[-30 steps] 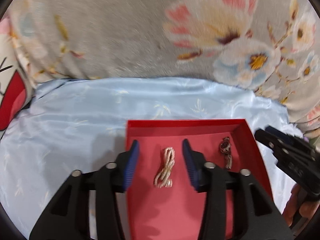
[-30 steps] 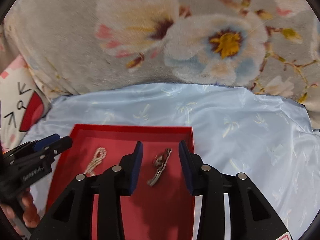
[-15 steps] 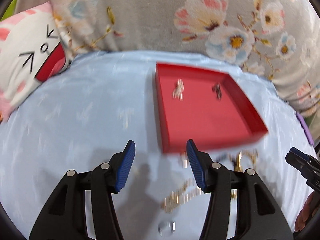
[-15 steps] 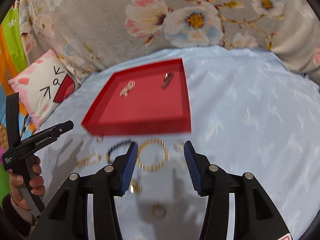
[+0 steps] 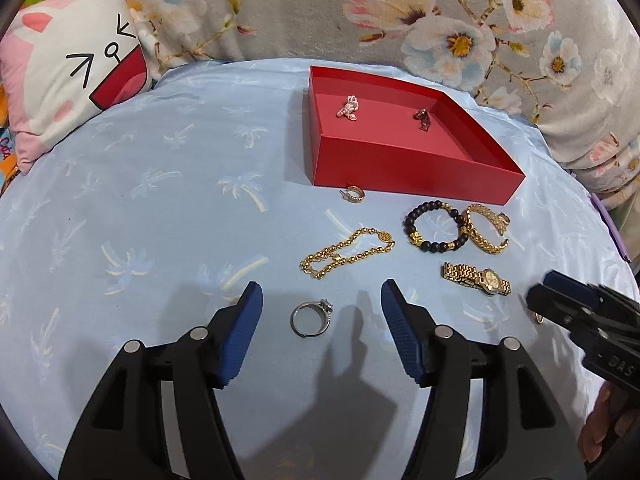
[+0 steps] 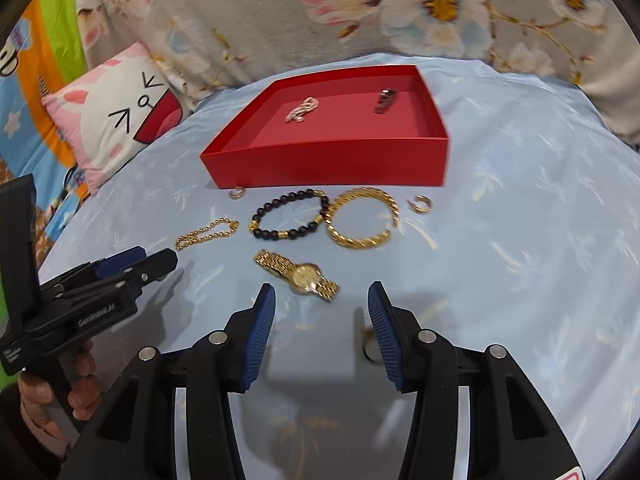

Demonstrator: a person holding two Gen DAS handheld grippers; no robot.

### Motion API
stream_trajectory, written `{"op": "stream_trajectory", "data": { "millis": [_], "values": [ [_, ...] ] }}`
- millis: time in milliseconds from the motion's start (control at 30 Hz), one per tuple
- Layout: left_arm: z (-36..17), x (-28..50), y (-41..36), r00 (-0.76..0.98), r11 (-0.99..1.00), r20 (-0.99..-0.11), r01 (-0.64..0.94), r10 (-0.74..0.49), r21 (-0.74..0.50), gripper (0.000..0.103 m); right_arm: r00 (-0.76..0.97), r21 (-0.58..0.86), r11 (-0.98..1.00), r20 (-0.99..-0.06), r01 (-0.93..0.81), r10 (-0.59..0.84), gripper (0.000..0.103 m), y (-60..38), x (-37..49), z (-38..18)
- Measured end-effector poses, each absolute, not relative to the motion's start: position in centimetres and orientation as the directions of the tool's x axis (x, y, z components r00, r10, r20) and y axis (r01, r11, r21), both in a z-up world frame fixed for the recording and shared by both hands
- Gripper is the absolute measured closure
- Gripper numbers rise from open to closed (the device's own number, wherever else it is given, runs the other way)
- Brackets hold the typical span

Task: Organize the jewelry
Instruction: 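Grasp the gold watch with the right tool while the left tool grasps the diamond ring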

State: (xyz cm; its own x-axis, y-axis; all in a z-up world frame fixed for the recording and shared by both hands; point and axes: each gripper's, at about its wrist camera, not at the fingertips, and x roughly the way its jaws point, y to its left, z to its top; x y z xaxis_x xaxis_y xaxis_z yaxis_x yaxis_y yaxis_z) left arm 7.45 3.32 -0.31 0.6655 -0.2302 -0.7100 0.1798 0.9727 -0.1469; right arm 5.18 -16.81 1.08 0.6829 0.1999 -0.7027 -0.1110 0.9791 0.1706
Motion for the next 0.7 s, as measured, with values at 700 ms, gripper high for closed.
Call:
{"op": "stream_trajectory", "data": {
  "millis": [700],
  "values": [
    [-0.8, 7.6, 3.7, 0.640, 0.972, -0.732, 0.170, -0.235, -0.164, 0.043, 0.645, 0.145, 0.977, -0.734, -0.154, 0.211, 0.084, -15.6, 6.5, -0.9]
  ]
}}
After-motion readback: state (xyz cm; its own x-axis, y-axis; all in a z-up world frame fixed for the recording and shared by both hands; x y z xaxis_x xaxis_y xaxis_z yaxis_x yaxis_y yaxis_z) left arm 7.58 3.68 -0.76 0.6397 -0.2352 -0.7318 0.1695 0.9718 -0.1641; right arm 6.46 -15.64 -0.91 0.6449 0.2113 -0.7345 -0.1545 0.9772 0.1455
